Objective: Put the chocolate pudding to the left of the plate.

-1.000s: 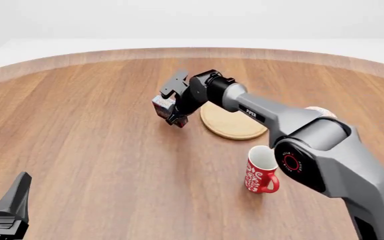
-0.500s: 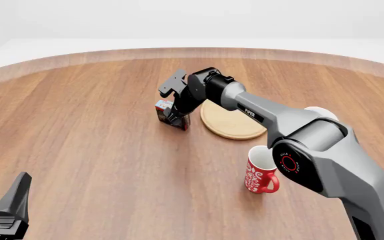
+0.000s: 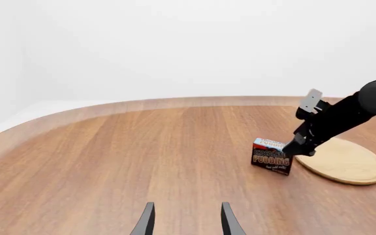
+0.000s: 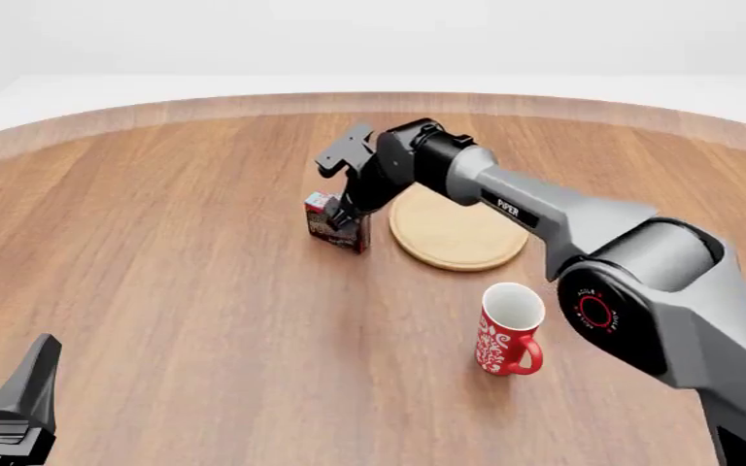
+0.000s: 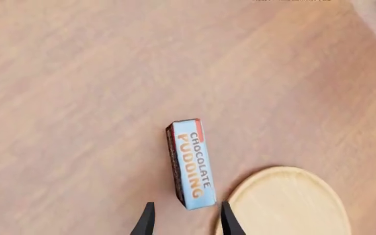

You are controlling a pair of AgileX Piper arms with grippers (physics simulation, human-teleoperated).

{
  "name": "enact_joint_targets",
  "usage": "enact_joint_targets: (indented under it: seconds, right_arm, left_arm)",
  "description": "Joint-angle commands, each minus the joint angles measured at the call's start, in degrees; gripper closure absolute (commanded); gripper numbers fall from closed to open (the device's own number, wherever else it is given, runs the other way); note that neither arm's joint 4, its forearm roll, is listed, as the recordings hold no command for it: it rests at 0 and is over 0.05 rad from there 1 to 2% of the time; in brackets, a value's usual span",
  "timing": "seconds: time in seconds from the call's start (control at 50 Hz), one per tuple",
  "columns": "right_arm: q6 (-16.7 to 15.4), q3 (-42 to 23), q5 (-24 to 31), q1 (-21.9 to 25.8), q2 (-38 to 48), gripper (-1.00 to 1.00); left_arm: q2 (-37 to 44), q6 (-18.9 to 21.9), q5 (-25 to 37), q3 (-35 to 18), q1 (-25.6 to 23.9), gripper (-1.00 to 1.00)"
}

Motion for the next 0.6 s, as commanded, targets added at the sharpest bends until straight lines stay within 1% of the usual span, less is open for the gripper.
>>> enact_joint_targets:
  seconds: [0.02, 0.06, 0.16, 0.18, 0.3, 0.34, 0.38, 0.4, 0.44, 0.46, 0.5, 0.54, 0.56, 0.6]
  right_arm:
    - [0.56, 8.81, -3.56, -0.65, -7.21, -1.00]
    - [0.78, 12.80, -5.09, -0.84, -10.12, -1.00]
    - [1.54, 16.64, -7.37, -0.80, -12.57, -1.00]
    - [2.04, 18.22, -8.28, -0.43, -13.45, -1.00]
    - [3.69, 22.24, -11.29, 0.46, -16.54, -1.00]
    - [4.23, 24.84, -12.72, 0.86, -17.91, -1.00]
    - [4.97, 29.22, -14.79, 1.59, -20.17, -1.00]
    - [4.97, 29.28, -14.83, 1.59, -20.20, -1.00]
    - [6.10, 32.01, -16.58, 1.99, -21.97, -1.00]
    - [7.08, 34.65, -18.48, 2.30, -23.74, -1.00]
    - [7.47, 35.76, -19.37, 2.45, -24.50, -1.00]
    - [8.66, 38.33, -21.41, 3.07, -26.37, -1.00]
    - [9.56, 40.62, -23.28, 3.70, -28.16, -1.00]
    - [10.32, 42.72, -24.49, 4.55, -29.81, -1.00]
  left_arm:
    - [0.00, 0.00, 0.00, 0.00, 0.00, -1.00]
    - [0.00, 0.00, 0.00, 0.00, 0.00, -1.00]
    - [0.00, 0.00, 0.00, 0.00, 0.00, -1.00]
    - [0.00, 0.00, 0.00, 0.00, 0.00, -1.00]
    - [0.00, 0.00, 0.00, 0.00, 0.00, -1.00]
    - [0.00, 0.00, 0.00, 0.00, 0.00, -1.00]
    - [0.00, 0.00, 0.00, 0.00, 0.00, -1.00]
    - [0.00, 0.00, 0.00, 0.00, 0.00, -1.00]
    - [0.00, 0.00, 0.00, 0.00, 0.00, -1.00]
    - [0.00, 0.00, 0.00, 0.00, 0.00, -1.00]
    - [0.00, 0.00, 0.00, 0.00, 0.00, -1.00]
    - [0.00, 0.00, 0.00, 0.00, 0.00, -1.00]
    - [0.00, 0.00, 0.00, 0.00, 0.00, -1.00]
    - [0.00, 0.00, 0.00, 0.00, 0.00, -1.00]
